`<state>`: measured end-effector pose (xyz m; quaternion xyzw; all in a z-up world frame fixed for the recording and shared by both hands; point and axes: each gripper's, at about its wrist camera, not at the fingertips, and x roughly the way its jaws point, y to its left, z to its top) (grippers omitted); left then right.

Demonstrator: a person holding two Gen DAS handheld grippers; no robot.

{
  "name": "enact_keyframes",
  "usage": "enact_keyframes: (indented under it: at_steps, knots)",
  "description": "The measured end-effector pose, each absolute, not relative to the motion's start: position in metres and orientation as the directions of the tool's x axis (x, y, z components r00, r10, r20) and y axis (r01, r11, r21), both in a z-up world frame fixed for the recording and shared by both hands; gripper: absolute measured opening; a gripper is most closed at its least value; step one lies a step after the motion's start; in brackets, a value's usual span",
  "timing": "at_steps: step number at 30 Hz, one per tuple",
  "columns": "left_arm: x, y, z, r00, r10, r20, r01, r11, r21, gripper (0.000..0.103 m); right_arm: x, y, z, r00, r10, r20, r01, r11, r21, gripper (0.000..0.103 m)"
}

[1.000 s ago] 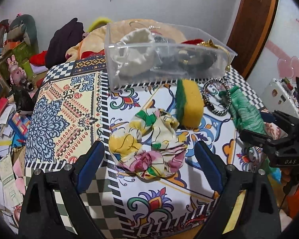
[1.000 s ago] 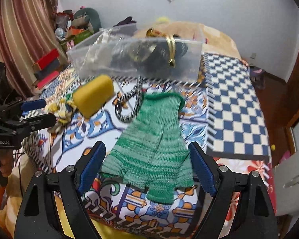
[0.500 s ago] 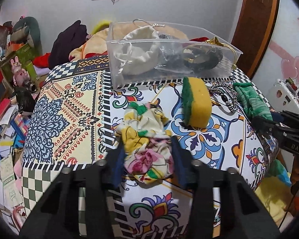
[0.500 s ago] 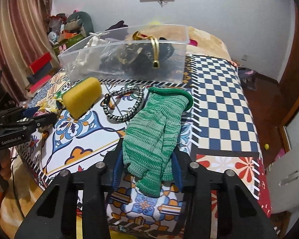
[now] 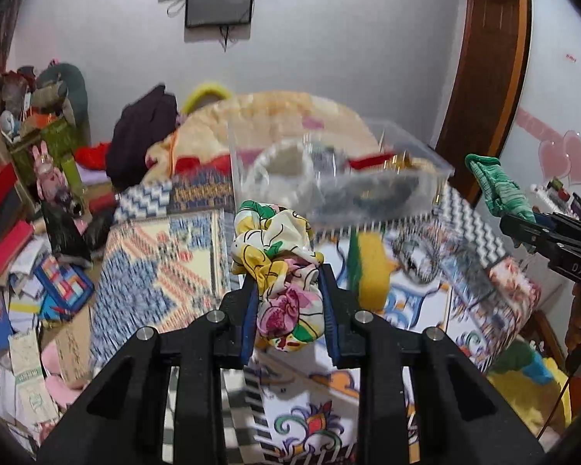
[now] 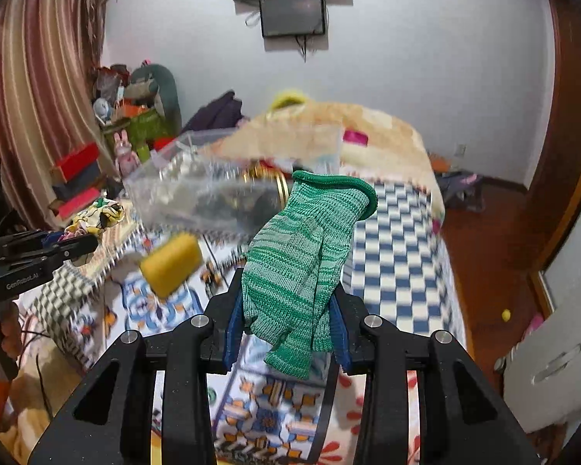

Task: Organize soft objects
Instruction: 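Carry the scrunchie and glove into the box and open both tools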

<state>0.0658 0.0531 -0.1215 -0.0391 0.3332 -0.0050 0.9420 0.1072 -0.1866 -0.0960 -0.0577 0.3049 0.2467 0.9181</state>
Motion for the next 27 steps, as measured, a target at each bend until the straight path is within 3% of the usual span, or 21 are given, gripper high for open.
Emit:
enact_keyframes:
  at_steps: [15,27]
  knots:
    - [0.116,0.056,-0.070,0.856,-0.024,-0.516,-0.019,0.997,-0.078,0.029,0.138,-0.134,-0.053,0.718,0.528,-0.454,-0.581,0.813,0.026,0.035]
    - [0.178,0.063,-0.088,0.825,-0.001,-0.565,-0.050,0.996,-0.075,0.029,0.178,-0.090,-0.077,0.658,0.545,-0.519,-0.623,0.782,0.031,0.037]
